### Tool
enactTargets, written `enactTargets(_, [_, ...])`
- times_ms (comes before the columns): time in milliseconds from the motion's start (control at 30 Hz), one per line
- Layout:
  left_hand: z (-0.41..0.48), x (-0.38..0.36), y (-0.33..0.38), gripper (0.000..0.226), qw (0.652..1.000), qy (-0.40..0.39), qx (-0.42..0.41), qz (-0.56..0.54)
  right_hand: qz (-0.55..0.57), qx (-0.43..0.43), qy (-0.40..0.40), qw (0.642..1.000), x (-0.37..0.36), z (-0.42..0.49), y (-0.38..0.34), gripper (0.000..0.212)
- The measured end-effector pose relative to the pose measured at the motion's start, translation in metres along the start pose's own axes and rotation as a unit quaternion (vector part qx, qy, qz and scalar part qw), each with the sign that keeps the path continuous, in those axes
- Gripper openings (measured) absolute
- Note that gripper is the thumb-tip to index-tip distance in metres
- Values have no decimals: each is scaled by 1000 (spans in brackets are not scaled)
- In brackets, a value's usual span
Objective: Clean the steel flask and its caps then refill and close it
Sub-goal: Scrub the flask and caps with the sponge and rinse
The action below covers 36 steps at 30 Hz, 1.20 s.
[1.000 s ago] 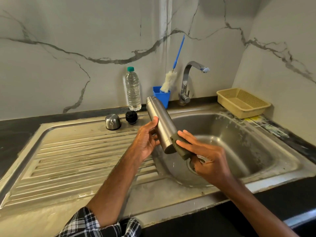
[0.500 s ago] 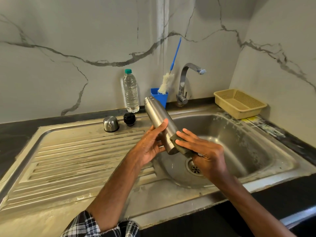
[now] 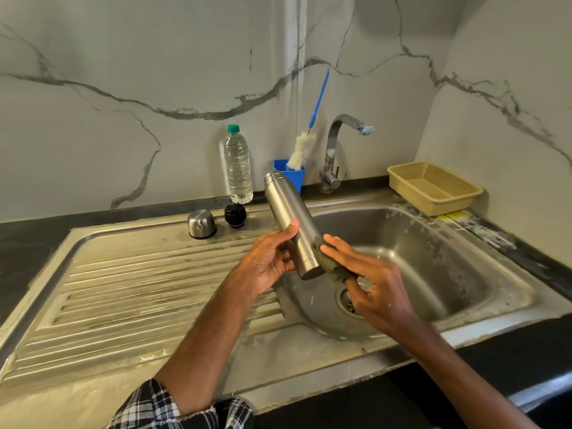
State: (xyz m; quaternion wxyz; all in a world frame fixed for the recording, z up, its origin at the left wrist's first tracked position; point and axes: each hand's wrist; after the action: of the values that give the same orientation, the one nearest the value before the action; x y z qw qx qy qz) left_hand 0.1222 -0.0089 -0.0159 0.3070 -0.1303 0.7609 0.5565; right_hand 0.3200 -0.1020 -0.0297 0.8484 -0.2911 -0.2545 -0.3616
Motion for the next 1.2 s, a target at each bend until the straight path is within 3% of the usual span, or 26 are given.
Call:
enactTargets(67, [1, 2, 0, 51, 1000, -5, 6, 8, 1, 31, -21, 999, 1, -4, 0, 72])
enactTargets(233, [0, 1, -3, 37, 1000, -10, 11, 2, 3, -59, 19, 998, 3, 4, 8, 69])
enactTargets(367, [-1, 2, 1, 33, 1000, -8, 9, 1, 5, 7, -10, 1000, 7, -4, 4, 71])
enactTargets(500, [-3, 1, 1, 39, 1000, -14, 6, -20, 6, -65, 15, 998, 12, 4, 9, 64])
enactTargets(600, [-2, 3, 3, 36, 1000, -24, -1, -1, 6, -7, -6, 1000, 9, 0, 0, 66])
enactTargets(667, [-2, 4, 3, 40, 999, -32, -9, 14, 11, 18, -16, 1000, 8, 0, 1, 67])
enactTargets(800, [-2, 2, -1, 43, 998, -57, -11, 33, 32, -70, -6, 997, 7, 12, 7, 70])
enactTargets(933, [-2, -1, -1, 45, 997, -71, -11, 35, 37, 25, -17, 999, 6, 12, 3, 69])
enactTargets(1067, [0, 1, -5, 59, 996, -79, -16, 30, 61, -84, -10, 995, 8, 25, 13, 71])
enactTargets(1200, [2, 0, -3, 75, 996, -83, -25, 10, 43, 5, -30, 999, 6, 32, 9, 69])
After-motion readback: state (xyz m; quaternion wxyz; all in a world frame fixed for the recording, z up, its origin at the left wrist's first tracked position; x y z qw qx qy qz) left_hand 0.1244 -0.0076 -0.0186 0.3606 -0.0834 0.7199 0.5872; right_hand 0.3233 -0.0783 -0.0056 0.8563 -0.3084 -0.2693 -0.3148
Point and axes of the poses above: each hand's wrist, its own z-axis towards the middle knuckle, its own x-axis out of the back of the hand, y = z × x, and after that the axes turned 11 degrees about -z, right-handed
